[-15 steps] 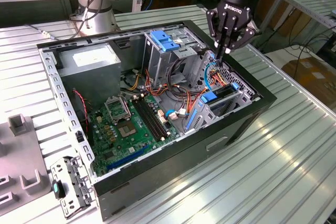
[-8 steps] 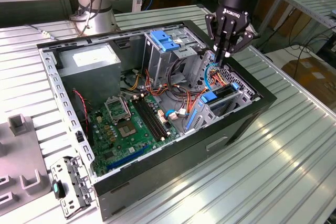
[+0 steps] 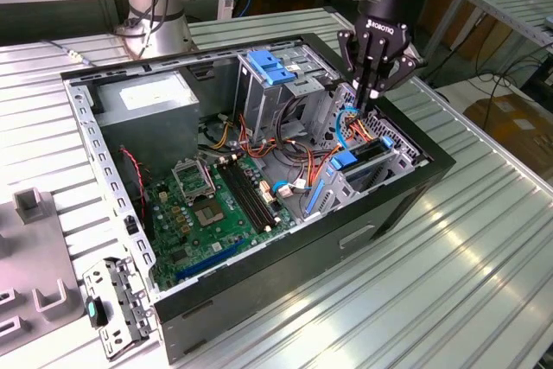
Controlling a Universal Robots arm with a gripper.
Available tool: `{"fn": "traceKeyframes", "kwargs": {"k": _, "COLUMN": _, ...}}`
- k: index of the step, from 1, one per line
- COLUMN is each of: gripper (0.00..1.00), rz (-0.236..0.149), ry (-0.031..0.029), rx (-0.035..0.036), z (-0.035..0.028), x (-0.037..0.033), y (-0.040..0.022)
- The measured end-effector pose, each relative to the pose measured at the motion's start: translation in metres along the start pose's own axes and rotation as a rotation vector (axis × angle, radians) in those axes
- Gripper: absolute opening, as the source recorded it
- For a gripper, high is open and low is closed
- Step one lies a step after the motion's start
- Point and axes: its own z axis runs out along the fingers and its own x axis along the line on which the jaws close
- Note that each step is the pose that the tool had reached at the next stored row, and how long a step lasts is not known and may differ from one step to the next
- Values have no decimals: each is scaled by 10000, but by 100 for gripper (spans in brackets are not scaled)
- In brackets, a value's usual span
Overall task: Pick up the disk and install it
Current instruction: 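Insert the second disk wire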
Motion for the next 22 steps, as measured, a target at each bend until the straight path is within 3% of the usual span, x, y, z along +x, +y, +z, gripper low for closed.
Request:
{"fn": "traceKeyframes", "kwargs": {"k": 1, "gripper": 23, "rz": 1, "ry": 36, "rx": -1, "z": 6, "x": -2, "y": 0}}
{"fn": "traceKeyframes", "kwargs": {"k": 2, "gripper": 23, "rz": 2, "ry": 85, "rx": -2, "z": 14, "x": -4, "y": -1}}
{"fn": "traceKeyframes", "kwargs": {"k": 4, "gripper": 22, "rz": 5, "ry": 127, "rx": -3, "z": 19, "x": -5, "y": -1}}
{"fn": "traceKeyframes", "kwargs": {"k": 5, "gripper": 16, "rz": 5, "ry": 131, "rx": -3, "z": 19, "x": -5, "y": -1}}
{"fn": "traceKeyframes", "kwargs": {"k": 11, "gripper": 16, "rz": 7, "ry": 117, "rx": 9, "z": 29, "x": 5, "y": 0}}
{"fn": "traceKeyframes", "kwargs": {"k": 15, "gripper": 16, "rz": 6, "ry": -78, "rx": 115, "z": 58, "x": 78, "y": 11}}
{"fn": "traceKeyframes", "kwargs": {"k": 17, "gripper": 16, "rz": -3, "ry": -143, "rx": 155, "z": 70, "x": 97, "y": 30}}
{"fn": "traceKeyframes", "kwargs": {"k": 22, "gripper": 16, "rz": -32, "ry": -201, "rx": 217, "z": 86, "x": 108, "y": 119}}
